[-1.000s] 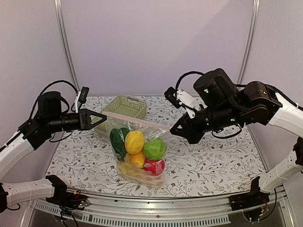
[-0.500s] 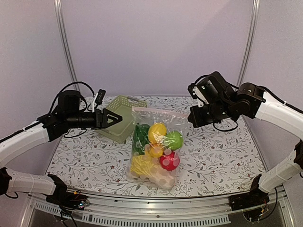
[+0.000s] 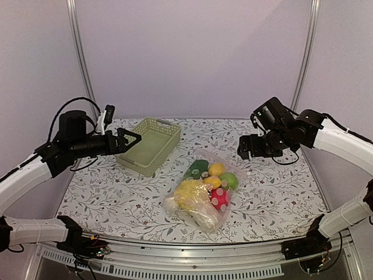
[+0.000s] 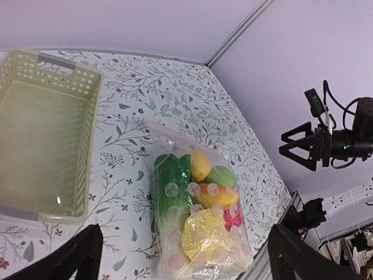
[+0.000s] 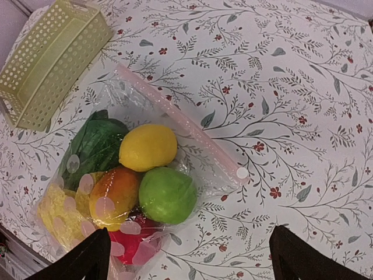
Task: Place the food in the zip-top bag and seal the zipper
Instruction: Reset both arms
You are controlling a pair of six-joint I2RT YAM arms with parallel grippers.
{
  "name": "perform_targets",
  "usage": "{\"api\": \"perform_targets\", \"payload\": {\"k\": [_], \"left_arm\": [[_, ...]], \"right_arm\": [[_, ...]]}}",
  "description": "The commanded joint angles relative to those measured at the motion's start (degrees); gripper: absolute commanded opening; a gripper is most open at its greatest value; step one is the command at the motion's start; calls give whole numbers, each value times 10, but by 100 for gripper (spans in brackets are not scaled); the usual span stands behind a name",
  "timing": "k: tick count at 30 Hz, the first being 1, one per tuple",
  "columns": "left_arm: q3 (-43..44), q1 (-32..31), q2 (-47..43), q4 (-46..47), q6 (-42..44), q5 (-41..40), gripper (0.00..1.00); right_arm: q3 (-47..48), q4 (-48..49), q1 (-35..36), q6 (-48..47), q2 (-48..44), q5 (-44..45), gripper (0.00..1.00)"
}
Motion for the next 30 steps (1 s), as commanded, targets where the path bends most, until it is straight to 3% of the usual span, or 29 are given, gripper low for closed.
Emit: {"api": "perform_targets", "payload": {"k": [1,6,14,20,30], "left_arm": [[-24,52,-61,-52,17,-75,100],[-41,127,-102,-86,38,-128,100],[-67,299,-113,-46,24,-104,100],[-139,312,-166,30,35,-270,100],[-289,304,-259,197,60,-316,100]], "right_arm": [[-24,17,-34,-1,-31,-5,99],[-76,58,-92,3,-67,-23,99],[-192,141,-228,7,-179,-29,99],[-284,212,-320,-6,-280,-29,99],[-475,404,-330,-92,-431,111,99]]}}
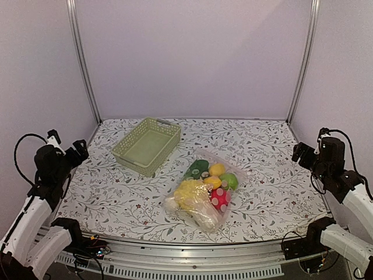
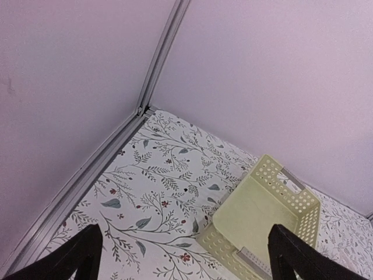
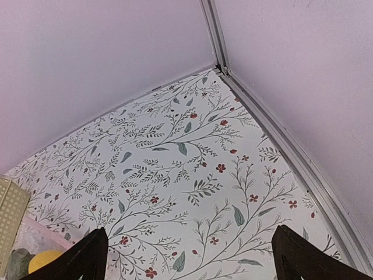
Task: Place the food in the zip-top bag and seal the zipper
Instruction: Reset both arms
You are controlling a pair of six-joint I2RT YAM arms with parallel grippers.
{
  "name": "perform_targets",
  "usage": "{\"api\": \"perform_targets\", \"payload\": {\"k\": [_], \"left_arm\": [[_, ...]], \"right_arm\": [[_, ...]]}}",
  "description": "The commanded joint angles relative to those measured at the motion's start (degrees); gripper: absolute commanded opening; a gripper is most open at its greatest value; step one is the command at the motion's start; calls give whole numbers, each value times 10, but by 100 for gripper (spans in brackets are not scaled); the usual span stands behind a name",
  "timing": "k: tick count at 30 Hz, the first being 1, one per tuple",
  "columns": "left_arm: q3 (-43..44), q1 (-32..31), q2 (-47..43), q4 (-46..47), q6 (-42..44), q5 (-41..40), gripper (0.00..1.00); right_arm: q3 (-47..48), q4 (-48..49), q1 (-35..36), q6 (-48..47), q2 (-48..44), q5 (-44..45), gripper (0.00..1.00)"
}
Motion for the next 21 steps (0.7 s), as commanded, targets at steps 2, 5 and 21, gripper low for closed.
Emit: {"api": "perform_targets", "payload": {"k": [2,5,21], "left_arm": [[-60,-4,-25,111,32,-7,100],[-99,-5,-34,144,46,-3,100],[-113,-8,-14,159,67,7,100]], "right_arm": [[-92,113,-1,-67,-48,87,99],[-130,137,-1,-84,-61,99,99],[-181,142,-1,-144,-135,110,99]]}}
